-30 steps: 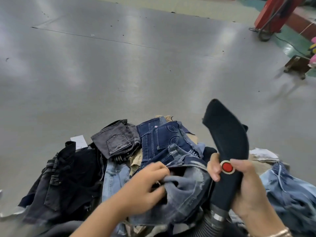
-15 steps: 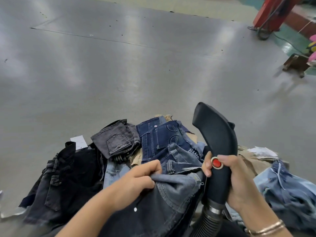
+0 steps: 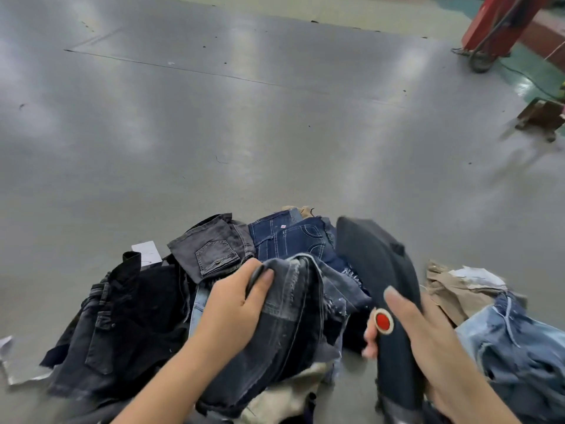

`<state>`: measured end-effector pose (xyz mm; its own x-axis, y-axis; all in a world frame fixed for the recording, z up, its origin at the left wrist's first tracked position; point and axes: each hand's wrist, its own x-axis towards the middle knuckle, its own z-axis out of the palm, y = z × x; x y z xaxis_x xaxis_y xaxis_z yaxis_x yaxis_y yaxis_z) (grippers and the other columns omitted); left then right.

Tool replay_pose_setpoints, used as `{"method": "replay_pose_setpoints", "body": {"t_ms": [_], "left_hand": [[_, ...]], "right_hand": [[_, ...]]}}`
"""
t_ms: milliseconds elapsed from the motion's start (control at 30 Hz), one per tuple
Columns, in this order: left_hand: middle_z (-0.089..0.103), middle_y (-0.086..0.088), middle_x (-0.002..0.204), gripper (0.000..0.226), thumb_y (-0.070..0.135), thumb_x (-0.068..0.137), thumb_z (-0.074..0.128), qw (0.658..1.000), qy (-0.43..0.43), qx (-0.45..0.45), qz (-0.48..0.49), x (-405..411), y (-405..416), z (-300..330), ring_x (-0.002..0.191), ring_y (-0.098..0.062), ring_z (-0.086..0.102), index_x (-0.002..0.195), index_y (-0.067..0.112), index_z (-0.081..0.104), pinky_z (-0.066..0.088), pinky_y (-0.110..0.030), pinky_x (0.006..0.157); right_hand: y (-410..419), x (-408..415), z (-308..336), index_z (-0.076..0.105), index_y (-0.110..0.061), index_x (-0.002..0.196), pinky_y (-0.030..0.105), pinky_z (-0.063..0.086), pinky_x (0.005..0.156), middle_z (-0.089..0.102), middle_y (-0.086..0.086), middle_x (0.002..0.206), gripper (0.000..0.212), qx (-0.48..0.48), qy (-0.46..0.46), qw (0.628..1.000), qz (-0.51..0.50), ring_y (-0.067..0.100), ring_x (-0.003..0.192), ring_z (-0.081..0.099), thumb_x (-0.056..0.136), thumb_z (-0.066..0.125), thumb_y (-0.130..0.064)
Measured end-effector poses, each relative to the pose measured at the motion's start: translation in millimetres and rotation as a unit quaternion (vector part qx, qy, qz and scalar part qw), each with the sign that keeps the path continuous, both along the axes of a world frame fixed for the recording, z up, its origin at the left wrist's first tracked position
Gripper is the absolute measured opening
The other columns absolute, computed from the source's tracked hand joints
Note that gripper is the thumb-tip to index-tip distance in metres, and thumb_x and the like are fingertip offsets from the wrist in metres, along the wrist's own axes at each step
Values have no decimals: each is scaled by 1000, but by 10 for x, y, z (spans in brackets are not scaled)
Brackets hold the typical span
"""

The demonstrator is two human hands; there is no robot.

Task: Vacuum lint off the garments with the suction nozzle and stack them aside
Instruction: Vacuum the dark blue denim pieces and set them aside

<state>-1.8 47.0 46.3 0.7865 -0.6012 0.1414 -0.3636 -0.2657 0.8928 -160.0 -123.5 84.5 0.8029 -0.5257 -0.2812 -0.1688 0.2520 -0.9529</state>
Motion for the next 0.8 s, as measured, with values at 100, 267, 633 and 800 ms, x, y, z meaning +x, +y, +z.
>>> {"method": "replay_pose_setpoints", "body": {"t_ms": [100,267,633,800], "left_hand": [[54,4,63,21,27,96,51,998,-36,17,47,63,-15,-40,57,-8,47,77,17,48,37,-22,58],[59,7,64,13,24,95,53,997,-49,48,31,98,3,-30,62,-6,54,85,30,47,42,-28,62],[58,14,68,9,24,95,54,988,-39,84,-122,-58,46,-18,61,-6,50,88,28,50,35,-16,55],[56,8,62,15,25,95,53,991,-68,87,-75,65,97,-11,61,-7,52,85,33,46,37,-21,56]], "right_hand": [[156,-137,-10,65,-34,103,30,47,43,62,23,61,66,51,16,994,91,32,45,58,47,84,-62],[387,-160,-51,62,-48,112,7,47,74,70,-21,106,53,-9,27,989,148,-4,99,65,59,71,-52],[137,-59,16,65,-13,82,29,44,37,58,24,54,42,36,52,998,6,31,37,54,58,76,-46],[56,-104,118,68,-19,73,28,45,38,55,27,55,31,70,58,994,53,30,37,54,59,77,-45]]}}
